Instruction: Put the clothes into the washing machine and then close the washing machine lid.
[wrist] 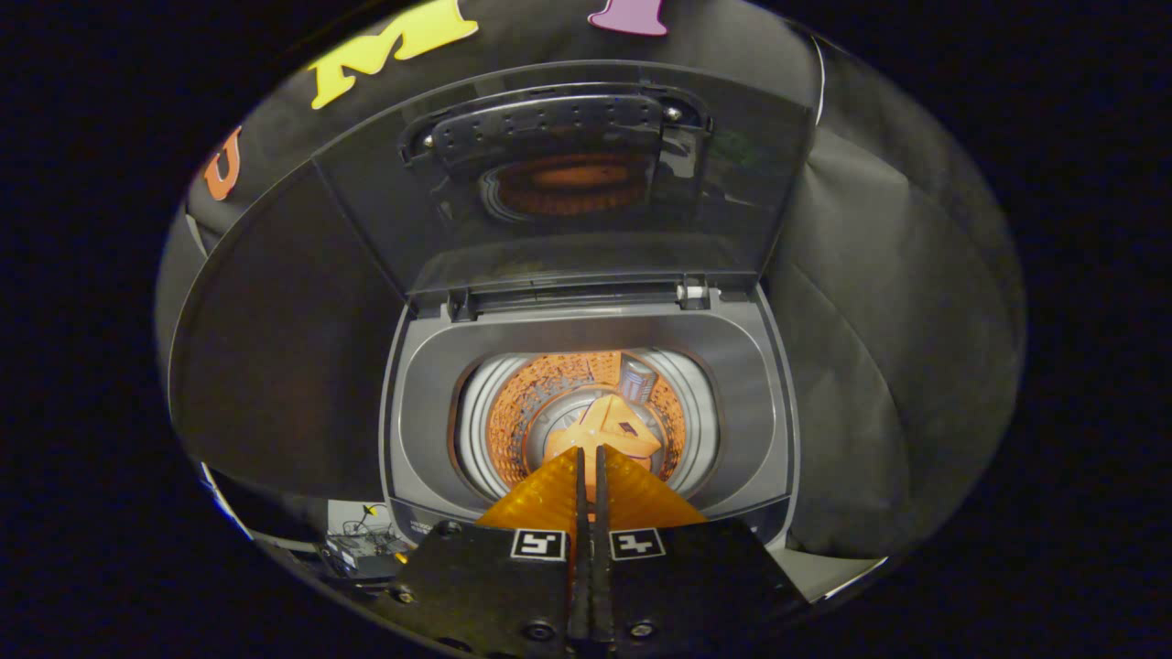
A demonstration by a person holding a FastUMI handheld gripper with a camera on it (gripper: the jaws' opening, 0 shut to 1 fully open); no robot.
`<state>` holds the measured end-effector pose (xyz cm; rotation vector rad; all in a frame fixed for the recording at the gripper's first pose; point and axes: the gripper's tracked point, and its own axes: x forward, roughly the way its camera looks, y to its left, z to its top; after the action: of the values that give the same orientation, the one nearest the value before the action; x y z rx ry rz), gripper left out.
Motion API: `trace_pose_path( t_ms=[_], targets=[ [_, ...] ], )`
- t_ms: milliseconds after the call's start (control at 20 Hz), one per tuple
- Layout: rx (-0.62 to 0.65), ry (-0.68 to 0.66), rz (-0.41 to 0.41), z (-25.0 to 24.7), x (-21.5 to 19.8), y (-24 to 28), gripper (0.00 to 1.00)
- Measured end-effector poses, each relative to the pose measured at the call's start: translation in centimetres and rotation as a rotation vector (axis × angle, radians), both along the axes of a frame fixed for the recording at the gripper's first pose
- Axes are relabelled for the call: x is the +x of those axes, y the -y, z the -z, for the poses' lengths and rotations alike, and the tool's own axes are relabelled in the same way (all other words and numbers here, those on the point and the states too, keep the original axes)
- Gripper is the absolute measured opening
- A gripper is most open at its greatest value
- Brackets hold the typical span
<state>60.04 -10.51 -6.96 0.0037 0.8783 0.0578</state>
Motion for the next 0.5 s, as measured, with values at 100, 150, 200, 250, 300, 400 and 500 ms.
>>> trace_pose_path(
  t_ms=[100,150,200,250,300,400,500],
  targets=[
    [-0.002,0.011,-0.017,-0.22,-0.14,-0.15,0.06],
    [-0.001,0.015,-0.02,-0.5,-0.39,-0.33,0.22],
    [-0.009,0.025,-0.009,-0.43,-0.26,-0.07,0.38],
    [-0.019,0.035,0.004,-0.8,-0.26,0.33,0.53],
    [-0.015,0.045,0.01,-0.64,0.01,0.3,0.69],
    [-0.016,0.054,0.015,-0.54,0.07,0.24,0.84],
    [-0.025,0.072,0.016,-1.0,0.23,0.39,0.84]
  ],
)
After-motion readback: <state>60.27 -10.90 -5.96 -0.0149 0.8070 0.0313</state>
